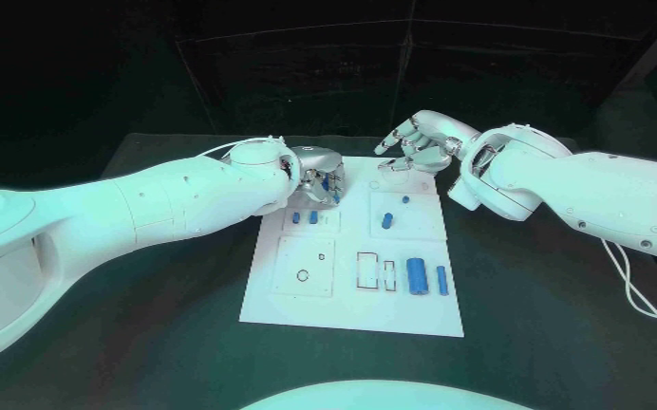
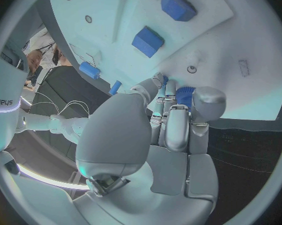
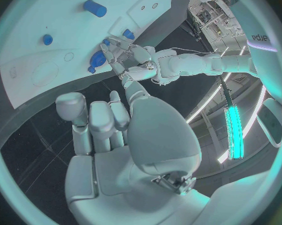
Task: Assemble the parts on the task board
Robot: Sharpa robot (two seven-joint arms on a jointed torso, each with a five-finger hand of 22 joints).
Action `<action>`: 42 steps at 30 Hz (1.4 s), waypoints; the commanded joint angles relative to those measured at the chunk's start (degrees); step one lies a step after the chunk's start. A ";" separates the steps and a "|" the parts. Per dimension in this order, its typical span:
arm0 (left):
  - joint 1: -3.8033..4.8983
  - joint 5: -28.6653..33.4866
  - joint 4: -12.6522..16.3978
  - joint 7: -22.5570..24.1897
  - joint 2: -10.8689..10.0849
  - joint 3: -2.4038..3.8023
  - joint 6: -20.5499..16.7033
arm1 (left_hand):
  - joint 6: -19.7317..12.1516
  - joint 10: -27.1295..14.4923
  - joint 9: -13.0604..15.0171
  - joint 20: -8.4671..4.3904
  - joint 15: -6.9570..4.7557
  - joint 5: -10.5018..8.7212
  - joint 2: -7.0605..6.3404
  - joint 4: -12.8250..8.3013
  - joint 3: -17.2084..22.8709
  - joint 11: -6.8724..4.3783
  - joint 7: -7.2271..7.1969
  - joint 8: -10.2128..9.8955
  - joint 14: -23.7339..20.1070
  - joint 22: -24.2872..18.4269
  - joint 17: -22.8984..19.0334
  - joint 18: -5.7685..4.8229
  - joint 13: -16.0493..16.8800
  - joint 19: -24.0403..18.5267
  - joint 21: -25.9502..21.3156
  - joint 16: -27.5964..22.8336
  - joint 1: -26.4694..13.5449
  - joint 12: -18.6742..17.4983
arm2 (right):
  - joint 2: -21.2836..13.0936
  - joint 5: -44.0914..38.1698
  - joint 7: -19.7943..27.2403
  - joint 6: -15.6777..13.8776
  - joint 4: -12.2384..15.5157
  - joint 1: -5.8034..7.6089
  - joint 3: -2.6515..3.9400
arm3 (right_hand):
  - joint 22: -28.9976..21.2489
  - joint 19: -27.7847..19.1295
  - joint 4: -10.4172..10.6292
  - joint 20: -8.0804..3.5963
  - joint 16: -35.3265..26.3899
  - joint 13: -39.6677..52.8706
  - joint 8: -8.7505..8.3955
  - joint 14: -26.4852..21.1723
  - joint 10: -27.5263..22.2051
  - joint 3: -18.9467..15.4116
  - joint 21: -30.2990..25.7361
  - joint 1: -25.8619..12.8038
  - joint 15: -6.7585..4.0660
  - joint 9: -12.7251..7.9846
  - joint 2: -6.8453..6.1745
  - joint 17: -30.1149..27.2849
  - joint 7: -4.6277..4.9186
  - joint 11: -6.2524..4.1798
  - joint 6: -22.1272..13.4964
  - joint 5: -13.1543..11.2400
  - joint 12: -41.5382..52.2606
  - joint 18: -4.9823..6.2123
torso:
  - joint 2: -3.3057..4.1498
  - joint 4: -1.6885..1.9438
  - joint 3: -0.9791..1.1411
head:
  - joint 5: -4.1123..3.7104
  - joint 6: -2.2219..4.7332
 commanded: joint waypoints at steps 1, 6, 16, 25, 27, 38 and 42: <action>0.02 0.18 0.45 1.27 -0.43 0.00 -3.83 | 0.16 0.46 -0.01 -0.18 -0.25 -0.07 0.28 0.05 0.37 0.10 0.14 0.10 1.23 0.33 -0.14 -0.60 -0.08 0.27 0.48 0.18 -0.21 -0.40 | 0.01 -0.12 0.26 -0.54 0.13 0.13 0.03 | 0.08 0.32 0.03 0.01 -0.06 0.08 -0.11 0.15 -0.19 0.25 -0.32 0.04 -0.12 -0.10 0.61 0.06 0.18 -0.17 -0.39 0.29 0.02 1.13 | 0.01 -0.04 -0.03 | -0.01 0.08; 0.05 1.67 1.97 1.93 -1.60 0.07 -5.58 | 0.10 0.44 -0.09 -0.15 -0.17 -0.06 0.14 -0.11 0.66 0.21 0.29 -0.12 1.25 0.53 -0.14 -0.65 -0.14 0.32 0.65 0.24 -0.40 -0.77 | -0.01 -0.12 0.27 -0.60 0.08 0.13 0.03 | 0.08 0.32 0.03 0.01 -0.06 0.08 -0.11 0.15 -0.19 0.25 -0.32 0.04 -0.12 -0.10 0.61 0.06 0.18 -0.17 -0.39 0.29 0.02 1.13 | -0.06 0.05 -0.01 | 0.04 0.03; 0.43 2.87 6.33 1.86 -5.23 0.99 -5.99 | 0.15 0.49 -0.16 -0.11 -0.09 -0.07 0.01 -0.36 1.05 0.31 0.41 -0.34 1.27 1.09 -0.16 -0.77 -0.19 0.43 1.15 0.32 -0.53 -1.18 | -0.03 -0.12 0.32 -0.61 -0.10 0.13 0.03 | 0.11 0.36 0.08 0.01 -0.05 0.10 -0.10 0.18 -0.16 0.28 -0.31 0.00 -0.12 -0.09 0.63 0.10 0.18 -0.17 -0.37 0.31 0.05 1.13 | -0.03 0.04 0.01 | 0.27 0.21; 0.65 2.96 9.34 1.28 -9.18 1.74 -5.53 | 0.28 0.62 -0.17 -0.09 -0.06 -0.06 -0.02 -0.48 1.24 0.32 0.41 -0.38 1.28 1.37 -0.12 -0.82 -0.19 0.48 1.39 0.37 -0.57 -1.33 | -0.10 -0.12 0.31 -0.60 -0.23 0.13 0.03 | 0.11 0.36 0.08 0.01 -0.05 0.10 -0.10 0.18 -0.16 0.28 -0.31 0.00 -0.12 -0.09 0.63 0.10 0.18 -0.17 -0.37 0.31 0.05 1.13 | -0.08 0.10 0.02 | 0.61 0.31; 0.67 2.97 9.63 1.07 -10.01 1.79 -5.35 | 0.30 0.64 -0.18 -0.08 -0.06 -0.06 -0.04 -0.50 1.26 0.32 0.42 -0.39 1.28 1.44 -0.13 -0.83 -0.19 0.50 1.45 0.38 -0.58 -1.35 | -0.11 -0.12 0.31 -0.60 -0.31 0.13 0.03 | 0.11 0.36 0.08 0.01 -0.05 0.10 -0.10 0.18 -0.16 0.28 -0.31 0.00 -0.12 -0.09 0.63 0.10 0.18 -0.17 -0.37 0.31 0.05 1.13 | -0.04 0.09 0.03 | 0.62 0.36; 0.64 2.98 10.19 0.19 -12.54 1.80 -3.56 | 0.46 0.89 -0.22 -0.04 -0.03 -0.10 -0.44 -0.59 1.32 0.34 0.40 -0.54 1.27 1.63 -0.24 -0.86 -0.18 0.51 1.60 0.41 -1.05 -1.67 | -0.12 -0.12 0.31 -0.54 -0.56 0.12 0.03 | 0.11 0.36 0.08 0.01 -0.05 0.10 -0.10 0.18 -0.16 0.28 -0.31 0.00 -0.12 -0.09 0.63 0.10 0.18 -0.17 -0.37 0.31 0.05 1.13 | 0.03 -0.01 -0.02 | 1.06 0.39; 0.51 2.98 10.00 -0.12 -12.54 1.78 -2.83 | 0.54 1.08 -0.28 -0.01 -0.01 -0.12 -0.75 -0.50 1.26 0.35 0.37 -0.72 1.24 1.78 -0.40 -0.87 -0.18 0.48 1.69 0.40 -1.64 -1.98 | -0.10 -0.12 0.32 -0.49 -0.57 0.12 0.03 | 0.11 0.36 0.08 0.01 -0.05 0.10 -0.10 0.18 -0.16 0.28 -0.31 0.00 -0.12 -0.09 0.63 0.10 0.18 -0.17 -0.37 0.31 0.05 1.13 | 0.01 -0.04 0.00 | 1.17 0.26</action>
